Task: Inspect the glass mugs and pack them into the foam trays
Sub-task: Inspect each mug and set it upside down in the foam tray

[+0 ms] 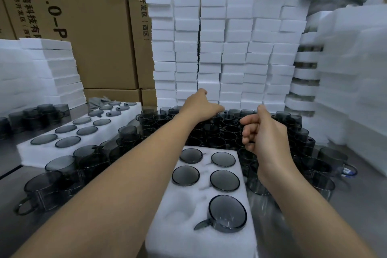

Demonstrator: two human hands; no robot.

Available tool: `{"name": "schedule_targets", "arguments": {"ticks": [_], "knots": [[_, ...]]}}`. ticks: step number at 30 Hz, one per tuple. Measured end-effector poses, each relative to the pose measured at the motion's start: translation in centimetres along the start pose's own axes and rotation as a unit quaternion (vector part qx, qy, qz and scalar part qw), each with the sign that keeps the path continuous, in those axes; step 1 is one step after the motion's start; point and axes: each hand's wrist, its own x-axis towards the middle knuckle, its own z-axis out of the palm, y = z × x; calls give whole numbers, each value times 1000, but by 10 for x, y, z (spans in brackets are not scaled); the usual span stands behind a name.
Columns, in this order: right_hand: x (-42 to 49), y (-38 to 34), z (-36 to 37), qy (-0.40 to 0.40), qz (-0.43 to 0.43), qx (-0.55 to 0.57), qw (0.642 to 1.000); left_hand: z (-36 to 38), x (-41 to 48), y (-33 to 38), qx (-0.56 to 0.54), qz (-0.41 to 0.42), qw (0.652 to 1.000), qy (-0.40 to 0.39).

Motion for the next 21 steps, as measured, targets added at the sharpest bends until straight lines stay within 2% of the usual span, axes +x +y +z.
{"name": "schedule_targets", "arguments": {"ticks": [5, 9, 11, 13, 16, 18, 21], "knots": [[4, 2, -2, -3, -7, -2, 1000, 20, 24, -12, 57, -51, 996, -54], [2, 3, -2, -9, -38, -16, 999, 12, 9, -11, 102, 5, 995, 8], [0, 3, -1, -11, -63, -33, 997, -3, -12, 0, 94, 76, 988, 94], [-3, 3, 1, -21, -84, -34, 996, -23, -40, 11, 47, 194, 955, 220], [-11, 4, 9, -46, -110, -39, 992, -55, -86, 24, -27, 346, 868, 356], [-17, 6, 13, -71, -134, -58, 987, -68, -112, 32, -54, 376, 833, 402], [-25, 6, 17, -96, -162, -79, 979, -75, -134, 36, -93, 382, 817, 422]]}}
